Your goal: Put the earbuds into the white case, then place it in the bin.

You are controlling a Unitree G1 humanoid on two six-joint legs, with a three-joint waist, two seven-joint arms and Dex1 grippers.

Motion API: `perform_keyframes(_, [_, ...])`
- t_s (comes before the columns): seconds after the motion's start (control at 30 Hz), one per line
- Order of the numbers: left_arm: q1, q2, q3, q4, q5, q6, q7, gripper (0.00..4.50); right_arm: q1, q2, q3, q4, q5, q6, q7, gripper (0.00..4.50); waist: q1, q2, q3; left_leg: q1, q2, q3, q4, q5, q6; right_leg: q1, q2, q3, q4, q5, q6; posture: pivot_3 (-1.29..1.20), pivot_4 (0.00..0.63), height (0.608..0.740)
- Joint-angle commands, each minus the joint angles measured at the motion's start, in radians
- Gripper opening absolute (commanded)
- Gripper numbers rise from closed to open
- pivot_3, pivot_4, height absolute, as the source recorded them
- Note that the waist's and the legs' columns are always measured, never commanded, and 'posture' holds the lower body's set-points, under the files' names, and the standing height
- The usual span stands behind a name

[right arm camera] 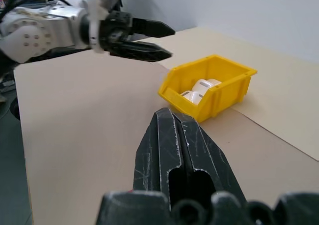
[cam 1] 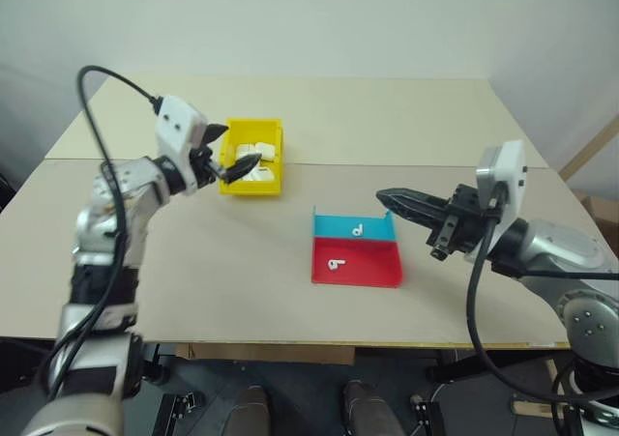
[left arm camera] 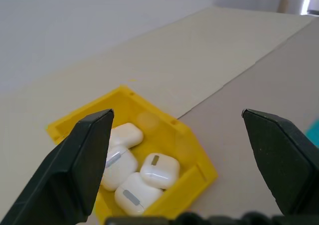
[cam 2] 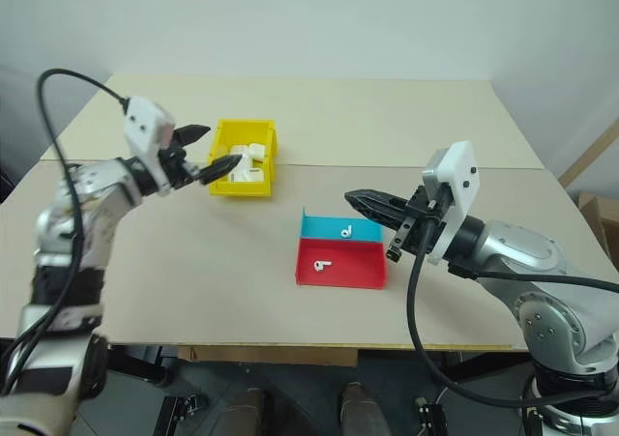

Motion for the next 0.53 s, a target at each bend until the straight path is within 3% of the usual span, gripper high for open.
perform_keyframes(0.03, [0.112, 0.062, 0.077, -0.197, -0.138, 0.023, -0.119, 4.48, 0.008, -0.019, -0.009, -0.004, -0.018, -0.026, 0.033, 0.00, -0.001, 0.000, 0.000, 0.000, 0.000, 0.000, 0.000, 0.000, 0.000, 0.000, 0.000, 0.000, 0.000, 0.000, 0.000, 0.00, 0.150, 0.740])
perform_keyframes(0.3, [0.351, 0.240, 0.254, -0.395, -0.420, 0.123, -0.342, 4.48, 0.094, -0.093, 0.015, 0.020, -0.122, -0.055, 0.149, 0.00, -0.002, 0.000, 0.000, 0.001, 0.001, 0.001, 0.000, 0.000, 0.000, 0.000, 0.000, 0.000, -0.001, 0.000, 0.000, 0.00, 0.150, 0.740])
perform_keyframes(0.53, [0.456, 0.296, 0.325, -0.492, -0.531, 0.207, -0.290, 4.48, 0.130, -0.110, -0.021, -0.004, -0.110, -0.051, 0.183, 0.00, -0.001, -0.001, 0.000, 0.002, 0.001, 0.001, 0.000, 0.000, 0.000, 0.001, 0.001, 0.000, -0.001, -0.001, 0.000, 0.00, 0.150, 0.740])
